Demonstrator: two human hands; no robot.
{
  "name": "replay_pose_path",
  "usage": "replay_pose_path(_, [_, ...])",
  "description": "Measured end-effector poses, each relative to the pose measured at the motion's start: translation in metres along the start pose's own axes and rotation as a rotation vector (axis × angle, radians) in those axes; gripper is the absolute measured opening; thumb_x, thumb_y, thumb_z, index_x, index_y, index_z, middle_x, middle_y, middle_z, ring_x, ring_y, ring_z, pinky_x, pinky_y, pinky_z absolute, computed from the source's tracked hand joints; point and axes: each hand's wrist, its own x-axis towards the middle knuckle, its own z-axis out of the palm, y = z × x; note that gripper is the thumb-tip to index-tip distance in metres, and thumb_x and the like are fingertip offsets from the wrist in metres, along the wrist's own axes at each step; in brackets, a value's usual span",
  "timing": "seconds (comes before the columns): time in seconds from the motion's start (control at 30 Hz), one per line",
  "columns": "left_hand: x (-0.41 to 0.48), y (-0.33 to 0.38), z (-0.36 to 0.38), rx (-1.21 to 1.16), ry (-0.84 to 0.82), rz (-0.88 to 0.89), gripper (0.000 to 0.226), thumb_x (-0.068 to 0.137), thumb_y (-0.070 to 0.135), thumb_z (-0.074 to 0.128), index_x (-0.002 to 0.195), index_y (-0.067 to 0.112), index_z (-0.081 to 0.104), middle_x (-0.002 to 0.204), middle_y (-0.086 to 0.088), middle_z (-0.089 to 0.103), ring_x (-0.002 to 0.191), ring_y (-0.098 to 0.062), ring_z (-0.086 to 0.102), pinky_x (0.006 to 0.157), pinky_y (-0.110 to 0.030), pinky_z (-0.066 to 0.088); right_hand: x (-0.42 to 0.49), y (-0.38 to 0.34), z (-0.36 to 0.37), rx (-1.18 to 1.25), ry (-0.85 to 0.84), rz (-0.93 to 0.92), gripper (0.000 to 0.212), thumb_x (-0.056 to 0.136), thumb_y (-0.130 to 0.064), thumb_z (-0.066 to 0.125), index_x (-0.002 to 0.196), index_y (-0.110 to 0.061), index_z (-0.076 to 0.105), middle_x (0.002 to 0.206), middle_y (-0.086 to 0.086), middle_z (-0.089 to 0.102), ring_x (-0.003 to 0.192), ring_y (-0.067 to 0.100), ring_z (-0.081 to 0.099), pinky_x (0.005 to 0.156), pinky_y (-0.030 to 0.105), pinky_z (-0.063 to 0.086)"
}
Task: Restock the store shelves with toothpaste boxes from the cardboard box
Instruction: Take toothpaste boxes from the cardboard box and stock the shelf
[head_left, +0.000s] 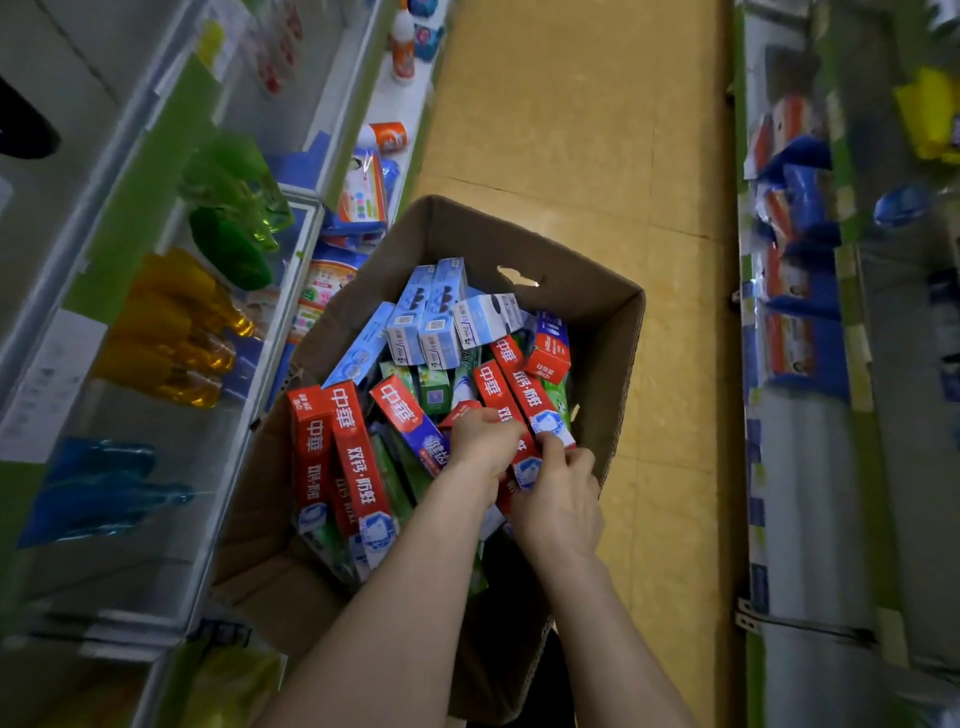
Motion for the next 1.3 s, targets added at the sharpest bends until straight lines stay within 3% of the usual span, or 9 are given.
replay_pose_path(0.07, [0.004, -0.001, 0.003, 0.015, 0.014, 0.007, 0.012, 0.089, 0.009, 0.059, 0.098, 0.016, 0.054, 0.099, -0.005, 0.064, 0.069, -0.012, 0.054, 0.053, -0.024, 0.039, -0.001, 0.003, 0.002, 0.017, 0.016, -0.009, 0.062, 0.090, -0.026, 0.061, 0.143, -0.028, 0.028, 0.134, 0.007, 0.036, 0.118, 0.027, 0.045, 0.090, 0.039, 0.048])
replay_pose_path(0.17, [0.010, -0.002, 0.007, 0.036, -0.010, -0.010, 0.022, 0.088, 0.012, 0.062, 0.109, 0.009, 0.060, 0.107, -0.011, 0.068, 0.072, -0.017, 0.060, 0.052, -0.024, 0.043, -0.001, 0.005, -0.002, 0.041, 0.042, -0.019, 0.061, 0.091, -0.023, 0.058, 0.144, -0.026, 0.027, 0.134, 0.008, 0.040, 0.120, 0.027, 0.046, 0.089, 0.038, 0.046])
replay_pose_path(0.4, [0.006, 0.000, 0.014, -0.212, -0.145, -0.237, 0.034, 0.090, 0.018, 0.060, 0.120, 0.002, 0.059, 0.090, -0.012, 0.068, 0.074, -0.023, 0.065, 0.057, -0.033, 0.049, -0.006, 0.004, -0.035, 0.227, 0.122, -0.071, 0.061, 0.083, -0.024, 0.062, 0.139, -0.027, 0.037, 0.125, 0.000, 0.052, 0.116, 0.019, 0.051, 0.090, 0.040, 0.050])
replay_pose_path(0.53, [-0.002, 0.015, 0.009, -0.351, -0.154, -0.280, 0.053, 0.085, 0.025, 0.068, 0.131, 0.005, 0.050, 0.116, -0.016, 0.064, 0.097, -0.029, 0.063, 0.059, -0.041, 0.049, -0.014, 0.012, -0.064, 0.537, 0.093, -0.110, 0.055, 0.080, -0.020, 0.067, 0.132, -0.024, 0.047, 0.105, -0.017, 0.058, 0.095, 0.010, 0.060, 0.084, 0.041, 0.055])
replay_pose_path(0.6, [-0.006, 0.025, 0.002, -0.409, -0.134, -0.259, 0.062, 0.081, 0.027, 0.073, 0.134, 0.009, 0.047, 0.116, -0.017, 0.064, 0.095, -0.030, 0.063, 0.057, -0.044, 0.049, -0.018, 0.017, -0.081, 0.721, 0.052, -0.110, 0.050, 0.084, -0.013, 0.066, 0.130, -0.022, 0.050, 0.094, -0.024, 0.053, 0.083, 0.006, 0.061, 0.080, 0.036, 0.058])
replay_pose_path(0.73, [-0.015, 0.047, -0.010, -0.402, -0.095, -0.158, 0.058, 0.081, 0.026, 0.073, 0.131, 0.013, 0.046, 0.099, -0.015, 0.067, 0.082, -0.029, 0.065, 0.055, -0.044, 0.052, -0.026, 0.023, -0.110, 0.943, 0.024, -0.128, 0.042, 0.091, -0.007, 0.060, 0.130, -0.020, 0.049, 0.102, -0.013, 0.055, 0.085, 0.008, 0.062, 0.068, 0.024, 0.059])
replay_pose_path(0.97, [-0.047, 0.073, -0.008, -0.429, -0.076, 0.028, 0.066, 0.080, 0.022, 0.073, 0.135, 0.014, 0.037, 0.101, -0.017, 0.065, 0.079, -0.029, 0.067, 0.047, -0.043, 0.056, -0.048, 0.018, -0.136, 1.080, 0.095, -0.094, 0.034, 0.095, -0.025, 0.057, 0.127, -0.023, 0.046, 0.097, -0.010, 0.055, 0.072, 0.006, 0.063, 0.050, 0.013, 0.051])
replay_pose_path(1.2, [-0.105, 0.090, 0.009, -0.414, -0.149, 0.166, 0.064, 0.080, 0.025, 0.075, 0.132, 0.015, 0.039, 0.105, -0.015, 0.066, 0.085, -0.029, 0.068, 0.067, -0.053, 0.057, -0.083, 0.032, -0.170, 1.127, 0.240, -0.145, 0.033, 0.095, -0.024, 0.056, 0.128, -0.023, 0.048, 0.091, -0.013, 0.054, 0.067, -0.010, 0.063, 0.058, 0.015, 0.054])
replay_pose_path(1.3, [-0.137, 0.092, 0.023, -0.414, -0.167, 0.244, 0.064, 0.080, 0.023, 0.075, 0.132, 0.016, 0.038, 0.108, -0.015, 0.065, 0.089, -0.031, 0.068, 0.070, -0.055, 0.056, -0.100, 0.044, -0.184, 1.154, 0.314, -0.171, 0.030, 0.095, -0.026, 0.057, 0.124, -0.027, 0.048, 0.094, -0.011, 0.057, 0.076, 0.002, 0.064, 0.071, 0.020, 0.056])
